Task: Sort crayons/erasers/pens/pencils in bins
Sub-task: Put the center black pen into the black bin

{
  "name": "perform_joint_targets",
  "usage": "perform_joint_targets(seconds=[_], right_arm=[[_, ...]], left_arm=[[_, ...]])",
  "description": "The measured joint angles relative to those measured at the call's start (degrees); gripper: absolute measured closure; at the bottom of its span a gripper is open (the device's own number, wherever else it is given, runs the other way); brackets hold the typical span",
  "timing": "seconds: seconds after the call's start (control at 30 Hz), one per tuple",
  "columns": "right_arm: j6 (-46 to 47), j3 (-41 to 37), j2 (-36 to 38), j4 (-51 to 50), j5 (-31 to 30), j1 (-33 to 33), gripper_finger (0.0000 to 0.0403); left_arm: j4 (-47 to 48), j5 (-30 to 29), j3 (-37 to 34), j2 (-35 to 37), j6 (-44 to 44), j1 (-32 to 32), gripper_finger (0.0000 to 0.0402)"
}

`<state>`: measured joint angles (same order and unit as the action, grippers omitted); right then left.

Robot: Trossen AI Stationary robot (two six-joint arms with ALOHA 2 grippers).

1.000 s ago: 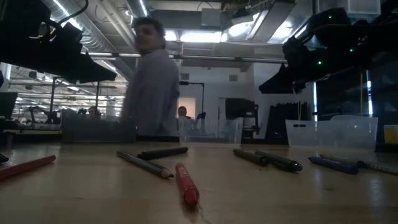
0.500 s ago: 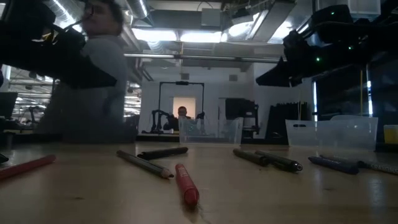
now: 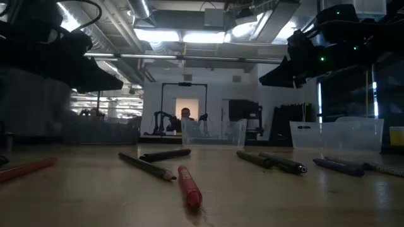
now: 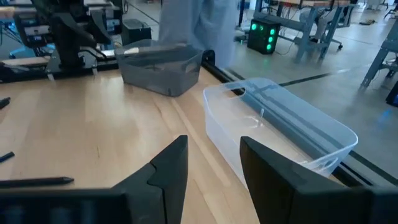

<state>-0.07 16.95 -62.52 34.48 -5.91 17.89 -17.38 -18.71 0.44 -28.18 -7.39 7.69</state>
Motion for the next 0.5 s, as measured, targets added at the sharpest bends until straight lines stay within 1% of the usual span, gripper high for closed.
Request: perform_joint_targets(seconds=[0.2, 0.33, 0.5], right_arm=[[0.0, 0.0, 0.0, 1.2, 0.0, 0.0, 0.0251], [0.0, 0.0, 0.0, 1.4, 0.0, 0.0, 0.0251], [0.0, 0.0, 0.0, 1.4, 0.0, 0.0, 0.0251]], left_arm=[[-0.3, -0.3, 1.4, -2.6, 0.0, -1.9, 0.0290], [-0.4, -1.5, 2.4, -4.6, 0.3, -3.3, 0.0290], [-0.4, -2.0, 2.4, -6.3, -0.1, -3.7, 0.0290]])
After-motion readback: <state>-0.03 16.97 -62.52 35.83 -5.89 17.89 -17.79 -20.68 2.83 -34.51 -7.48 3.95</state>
